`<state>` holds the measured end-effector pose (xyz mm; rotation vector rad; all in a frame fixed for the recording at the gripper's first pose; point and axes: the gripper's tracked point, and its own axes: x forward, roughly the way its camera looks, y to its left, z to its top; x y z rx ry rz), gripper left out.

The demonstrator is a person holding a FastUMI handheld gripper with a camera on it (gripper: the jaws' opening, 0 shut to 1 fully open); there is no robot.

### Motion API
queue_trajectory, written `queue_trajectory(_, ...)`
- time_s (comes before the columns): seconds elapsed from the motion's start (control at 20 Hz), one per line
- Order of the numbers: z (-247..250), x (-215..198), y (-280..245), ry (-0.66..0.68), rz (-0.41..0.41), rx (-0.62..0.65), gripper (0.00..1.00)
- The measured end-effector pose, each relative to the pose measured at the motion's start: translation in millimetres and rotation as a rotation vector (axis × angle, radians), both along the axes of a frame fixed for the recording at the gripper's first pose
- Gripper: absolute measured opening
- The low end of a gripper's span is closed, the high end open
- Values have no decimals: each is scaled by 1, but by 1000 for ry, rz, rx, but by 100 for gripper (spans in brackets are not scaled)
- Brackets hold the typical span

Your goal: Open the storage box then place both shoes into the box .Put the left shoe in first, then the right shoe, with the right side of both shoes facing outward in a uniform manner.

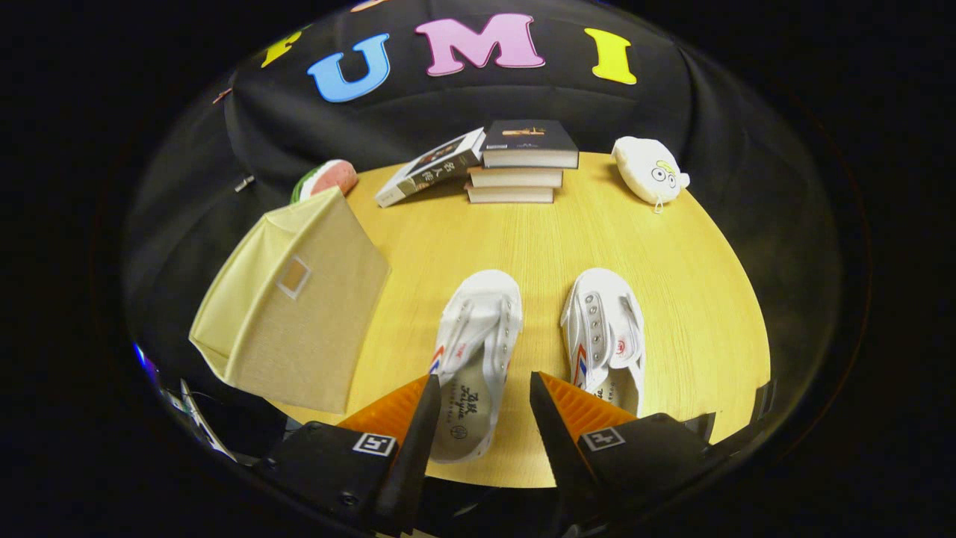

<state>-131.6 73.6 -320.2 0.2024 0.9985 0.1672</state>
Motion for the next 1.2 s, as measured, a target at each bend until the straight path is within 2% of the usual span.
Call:
queue_trajectory(0.2, -37, 9, 3, 35, 45, -93, 58)
queue_trajectory(0.35, -54, 26, 8, 39, 46, -127, 52)
queue_trajectory(0.5, -66, 34, 8, 49, 34, -161, 36)
queue_trajectory(0.65, -66, 39, 6, 53, -33, -147, 23)
queue_trajectory(0.7, -66, 39, 6, 61, -58, -126, 10)
queue_trajectory(0.85, -53, 41, 6, 59, -91, -94, 5)
queue_trajectory(1.2, 5, 39, 8, 5, -102, -27, 5)
